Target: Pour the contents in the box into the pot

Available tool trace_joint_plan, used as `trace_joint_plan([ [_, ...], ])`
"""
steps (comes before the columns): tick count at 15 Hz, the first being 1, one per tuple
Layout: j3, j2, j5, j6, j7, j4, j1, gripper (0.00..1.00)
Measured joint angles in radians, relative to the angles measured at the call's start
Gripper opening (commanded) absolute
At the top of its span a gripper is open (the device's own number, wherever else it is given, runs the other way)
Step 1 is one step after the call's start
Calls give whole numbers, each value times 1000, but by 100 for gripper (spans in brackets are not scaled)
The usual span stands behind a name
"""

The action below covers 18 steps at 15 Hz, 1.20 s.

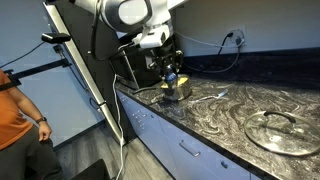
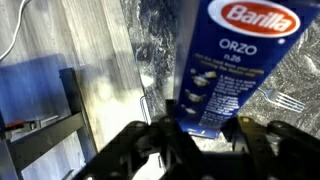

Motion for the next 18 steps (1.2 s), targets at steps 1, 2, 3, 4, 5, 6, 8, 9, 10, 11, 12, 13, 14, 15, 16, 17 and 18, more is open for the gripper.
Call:
trace_joint_plan([
  [1, -2, 0, -25, -8, 27, 3, 0, 20],
  [2, -4, 0, -51, -22, 56, 7, 0, 20],
  [3, -5, 0, -78, -44, 89, 16, 0, 20],
  [4, -6, 1, -102, -71, 119, 27, 0, 20],
  [5, -7, 1, -118, -99, 144, 40, 0, 20],
  [6, -7, 3, -129, -127, 165, 53, 0, 20],
  [8, -7, 10, -136, -169, 194, 82, 2, 20],
  [9, -6, 16, -136, -185, 205, 96, 5, 20],
  [10, -5, 23, -136, -197, 214, 109, 8, 20],
  [11, -3, 31, -137, -204, 227, 121, 13, 20],
  [12, -1, 40, -140, -206, 241, 133, 19, 20],
  [13, 0, 49, -146, -206, 260, 143, 27, 20],
  [14, 1, 58, -152, -206, 277, 153, 36, 20],
  [15, 3, 67, -161, -207, 297, 163, 45, 20],
  [16, 4, 76, -174, -207, 320, 174, 54, 20],
  [17, 4, 84, -189, -207, 346, 183, 62, 20],
  [18, 5, 92, -209, -207, 373, 194, 70, 20],
])
